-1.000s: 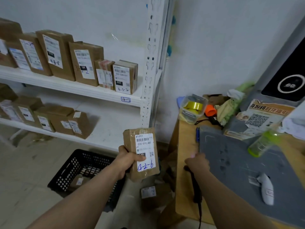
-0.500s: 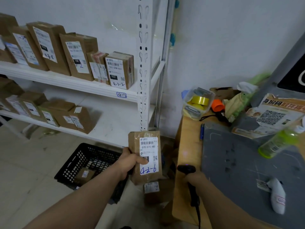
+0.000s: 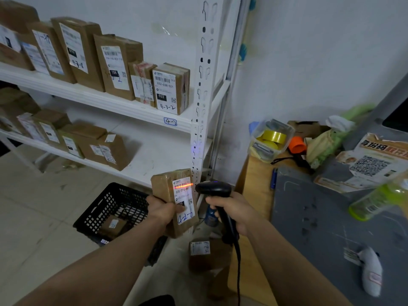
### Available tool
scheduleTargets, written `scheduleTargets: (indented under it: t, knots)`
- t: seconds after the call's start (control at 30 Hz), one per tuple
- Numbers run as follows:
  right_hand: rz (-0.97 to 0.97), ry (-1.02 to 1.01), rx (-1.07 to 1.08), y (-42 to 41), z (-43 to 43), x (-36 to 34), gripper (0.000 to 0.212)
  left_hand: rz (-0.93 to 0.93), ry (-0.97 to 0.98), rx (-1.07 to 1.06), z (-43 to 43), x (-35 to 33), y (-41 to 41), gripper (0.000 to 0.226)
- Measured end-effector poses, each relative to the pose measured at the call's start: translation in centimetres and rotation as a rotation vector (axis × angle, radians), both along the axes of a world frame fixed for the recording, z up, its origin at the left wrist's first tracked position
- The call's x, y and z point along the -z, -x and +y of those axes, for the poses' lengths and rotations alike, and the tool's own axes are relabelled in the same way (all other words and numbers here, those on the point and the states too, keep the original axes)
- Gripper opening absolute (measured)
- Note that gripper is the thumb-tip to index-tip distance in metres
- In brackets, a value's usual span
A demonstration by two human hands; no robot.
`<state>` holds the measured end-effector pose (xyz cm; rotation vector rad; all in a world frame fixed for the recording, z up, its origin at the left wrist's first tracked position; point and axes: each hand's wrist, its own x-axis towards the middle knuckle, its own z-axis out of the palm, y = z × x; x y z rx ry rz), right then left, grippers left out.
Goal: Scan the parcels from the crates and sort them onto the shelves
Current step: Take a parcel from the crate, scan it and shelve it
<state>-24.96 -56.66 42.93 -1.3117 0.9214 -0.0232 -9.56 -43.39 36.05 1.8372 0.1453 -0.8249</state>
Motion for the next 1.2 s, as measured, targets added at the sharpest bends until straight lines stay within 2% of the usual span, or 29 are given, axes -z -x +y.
scheduleTargets:
  t: [0.4, 0.6, 0.7, 0.87, 0.93, 1.0, 1.1, 1.13, 1.2]
  knots:
    - [0.000, 0.067, -0.045, -0.7, 0.4, 0.3, 0.017, 0.003, -0.018, 0.022, -0.1, -0.1, 0.1, 0.092]
    - [0.007, 0.062, -0.048, -0.8, -0.1, 0.8, 0.019, 0.007, -0.021, 0.040, -0.2, -0.3, 0.2, 0.085]
    - [0.032, 0.066, 0.016, -0.8, -0.9, 1.5, 0.018, 0.014, -0.003, 0.047, -0.2, -0.4, 0.2, 0.081]
    - [0.186, 0.123, 0.199, 0.3, -3.8, 5.3, 0.029, 0.071, 0.071, 0.137, 0.0, -0.6, 0.2, 0.055]
    - [0.276, 0.167, 0.213, 1.4, -5.1, 6.8, 0.031, 0.112, 0.090, 0.202, 0.0, -0.6, 0.4, 0.061]
    - [0.370, 0.181, 0.221, 2.6, -6.1, 7.9, 0.035, 0.146, 0.101, 0.256, -0.1, -0.6, 0.6, 0.081]
    - [0.492, 0.177, 0.240, 4.1, -7.2, 9.3, 0.052, 0.171, 0.116, 0.311, -0.3, -0.8, 0.9, 0.094]
    - [0.529, 0.183, 0.228, 4.5, -7.4, 9.7, 0.052, 0.174, 0.127, 0.327, -0.4, -0.9, 1.0, 0.093]
    - [0.599, 0.213, 0.181, 5.2, -7.5, 10.4, 0.034, 0.180, 0.132, 0.352, -0.5, -0.8, 1.2, 0.091]
